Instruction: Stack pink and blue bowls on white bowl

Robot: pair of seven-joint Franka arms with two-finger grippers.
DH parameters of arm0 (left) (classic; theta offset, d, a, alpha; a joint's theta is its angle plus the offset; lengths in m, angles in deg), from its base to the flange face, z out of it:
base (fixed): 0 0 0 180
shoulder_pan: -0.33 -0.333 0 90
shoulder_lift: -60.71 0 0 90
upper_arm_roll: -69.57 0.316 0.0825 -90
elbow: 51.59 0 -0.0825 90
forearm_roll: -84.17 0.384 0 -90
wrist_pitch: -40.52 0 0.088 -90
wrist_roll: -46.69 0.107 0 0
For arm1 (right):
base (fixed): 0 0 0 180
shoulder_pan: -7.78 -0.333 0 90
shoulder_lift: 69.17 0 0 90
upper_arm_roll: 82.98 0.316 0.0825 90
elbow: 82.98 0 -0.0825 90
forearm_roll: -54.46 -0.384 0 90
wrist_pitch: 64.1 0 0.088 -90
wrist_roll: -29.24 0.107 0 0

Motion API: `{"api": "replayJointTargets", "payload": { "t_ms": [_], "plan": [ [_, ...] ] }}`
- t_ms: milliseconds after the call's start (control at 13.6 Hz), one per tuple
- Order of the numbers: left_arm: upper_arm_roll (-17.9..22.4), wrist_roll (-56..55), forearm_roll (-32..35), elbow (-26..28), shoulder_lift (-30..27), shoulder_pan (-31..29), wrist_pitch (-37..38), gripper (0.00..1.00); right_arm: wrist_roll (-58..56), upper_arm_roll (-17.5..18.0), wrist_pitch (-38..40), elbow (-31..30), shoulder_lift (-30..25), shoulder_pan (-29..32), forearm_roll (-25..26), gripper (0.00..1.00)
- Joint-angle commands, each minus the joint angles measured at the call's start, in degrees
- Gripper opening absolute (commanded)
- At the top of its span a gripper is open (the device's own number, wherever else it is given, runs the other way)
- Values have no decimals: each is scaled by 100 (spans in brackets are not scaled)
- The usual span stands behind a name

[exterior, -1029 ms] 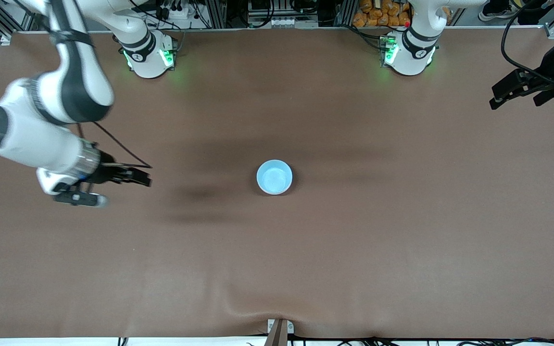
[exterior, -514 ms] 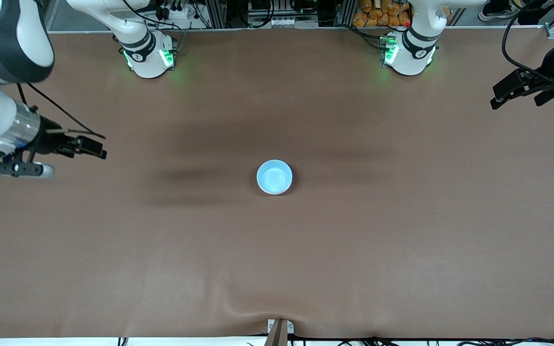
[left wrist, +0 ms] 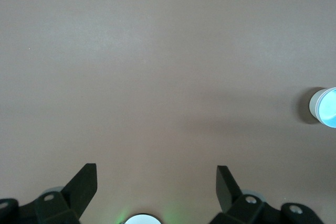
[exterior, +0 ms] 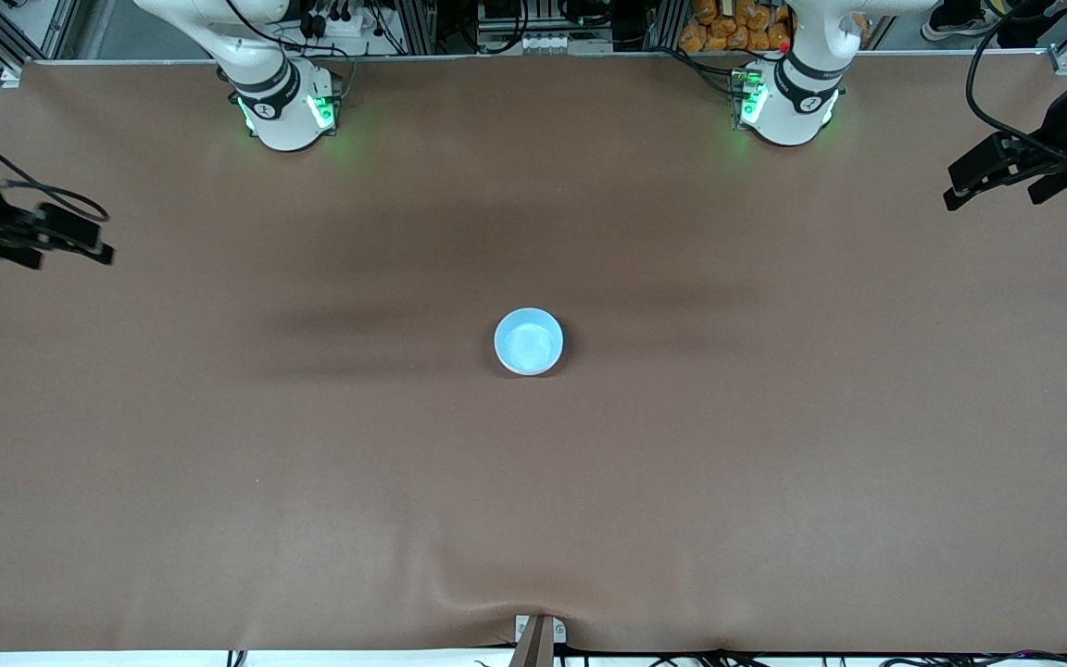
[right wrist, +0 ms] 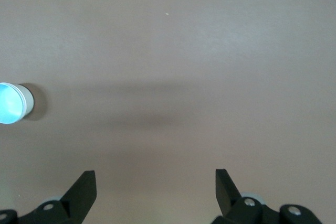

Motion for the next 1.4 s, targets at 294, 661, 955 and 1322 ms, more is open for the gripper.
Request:
{"api": "replayJointTargets", "payload": {
  "t_ms": [294, 661, 955, 1322],
  "plan": [
    [22, 166, 11, -72, -55, -29, 148, 100, 496, 157, 534, 220, -163, -241, 310, 100],
    [5, 122, 29, -327, 6, -20, 254, 100, 496, 78, 517, 220, -251, -434, 301, 100],
    [22, 113, 29, -371, 6, -20, 420, 100, 565, 122, 358, 229, -401, -417, 362, 100],
    [31, 87, 29, -379, 6, -20, 499, 100, 803, 104, 350, 229, -392, -408, 380, 100]
  ]
}}
